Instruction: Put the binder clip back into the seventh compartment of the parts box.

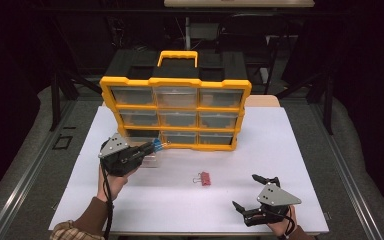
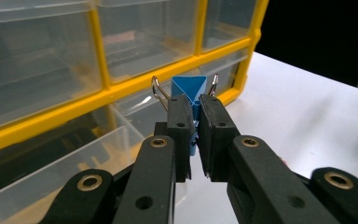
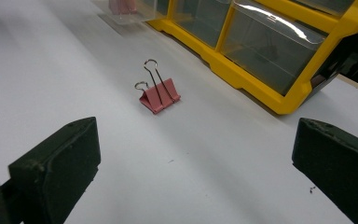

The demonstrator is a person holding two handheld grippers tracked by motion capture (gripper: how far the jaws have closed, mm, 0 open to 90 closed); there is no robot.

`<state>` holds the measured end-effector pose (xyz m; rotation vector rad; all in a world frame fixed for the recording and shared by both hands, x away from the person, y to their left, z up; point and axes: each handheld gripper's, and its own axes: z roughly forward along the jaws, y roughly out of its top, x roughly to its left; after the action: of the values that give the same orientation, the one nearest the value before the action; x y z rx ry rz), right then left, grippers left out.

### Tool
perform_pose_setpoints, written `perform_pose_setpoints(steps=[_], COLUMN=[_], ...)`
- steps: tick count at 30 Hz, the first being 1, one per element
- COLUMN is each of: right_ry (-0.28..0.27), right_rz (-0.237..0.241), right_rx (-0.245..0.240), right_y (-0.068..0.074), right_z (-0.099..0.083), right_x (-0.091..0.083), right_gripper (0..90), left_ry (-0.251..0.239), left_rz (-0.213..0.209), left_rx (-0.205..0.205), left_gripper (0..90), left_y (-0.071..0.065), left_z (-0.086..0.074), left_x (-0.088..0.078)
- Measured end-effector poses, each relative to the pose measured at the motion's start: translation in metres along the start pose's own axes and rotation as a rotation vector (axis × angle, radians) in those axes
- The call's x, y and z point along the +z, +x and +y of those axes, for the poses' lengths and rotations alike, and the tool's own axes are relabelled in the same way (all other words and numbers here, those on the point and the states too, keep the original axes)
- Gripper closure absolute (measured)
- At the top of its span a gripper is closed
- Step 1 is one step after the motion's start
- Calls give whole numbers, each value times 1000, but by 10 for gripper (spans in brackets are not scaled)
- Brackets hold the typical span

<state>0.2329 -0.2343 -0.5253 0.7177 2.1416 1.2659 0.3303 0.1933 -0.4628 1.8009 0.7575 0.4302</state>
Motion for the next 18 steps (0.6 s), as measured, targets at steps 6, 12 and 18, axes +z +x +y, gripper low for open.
perform_pose_setpoints(steps=[6,12,18], right_ry=[1,4,4], right_rz=[-1,0,1], right_rx=[-4,-3,-3], right_y=[1,1,1], right_z=[0,0,0], right_x=[0,0,0], right_gripper=[6,6,6], left_ry=[-9,-3,20], left_rz=[25,45,62], left_rx=[-12,-25,-32], left_gripper=[835,835,835], left_y=[9,16,21], left_z=[0,-3,-8], left_x=[-6,-8,-7])
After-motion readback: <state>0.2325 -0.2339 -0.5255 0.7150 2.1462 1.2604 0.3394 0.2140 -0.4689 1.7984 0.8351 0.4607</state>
